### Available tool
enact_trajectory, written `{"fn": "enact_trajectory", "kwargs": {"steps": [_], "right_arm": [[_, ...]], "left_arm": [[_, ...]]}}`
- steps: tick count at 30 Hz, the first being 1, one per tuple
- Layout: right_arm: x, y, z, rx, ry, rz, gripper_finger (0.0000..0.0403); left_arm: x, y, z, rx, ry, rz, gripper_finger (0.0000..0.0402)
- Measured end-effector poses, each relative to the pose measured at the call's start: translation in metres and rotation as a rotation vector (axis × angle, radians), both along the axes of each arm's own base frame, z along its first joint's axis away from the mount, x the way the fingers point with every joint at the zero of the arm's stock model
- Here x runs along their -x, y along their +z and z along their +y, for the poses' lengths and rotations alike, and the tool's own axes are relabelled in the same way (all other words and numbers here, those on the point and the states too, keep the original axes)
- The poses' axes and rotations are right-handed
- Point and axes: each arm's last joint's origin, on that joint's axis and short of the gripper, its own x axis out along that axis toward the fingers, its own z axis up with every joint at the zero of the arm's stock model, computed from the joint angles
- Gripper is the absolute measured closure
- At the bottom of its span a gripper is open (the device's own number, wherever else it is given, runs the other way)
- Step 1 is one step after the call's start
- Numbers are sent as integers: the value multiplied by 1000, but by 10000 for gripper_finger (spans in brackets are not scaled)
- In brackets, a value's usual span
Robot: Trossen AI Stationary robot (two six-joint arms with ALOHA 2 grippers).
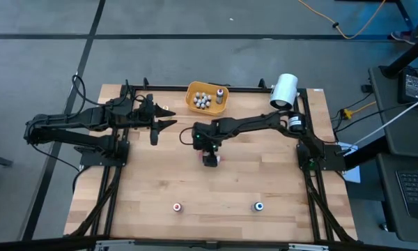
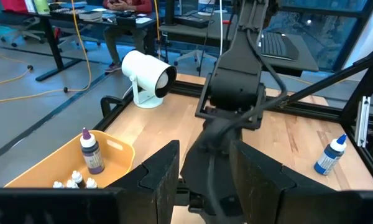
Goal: Pick & Place food coloring
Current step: Put the large pink food coloring bottle into the bin
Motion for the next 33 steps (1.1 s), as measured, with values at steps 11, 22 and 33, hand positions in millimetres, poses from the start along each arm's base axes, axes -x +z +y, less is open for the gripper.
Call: {"fn": "enact_trajectory", "kwargs": {"steps": [11,22,33], "right_arm": [[0,-18,-2,-3,-12,67,122],[-1,-20,-8,-17,-18,52,302],[28,46,-51,-55,-189,36,305]], "left_arm": [[0,0,0,0,0,0,263],[0,0,0,0,0,0,263],[0,0,0,0,0,0,263]]}}
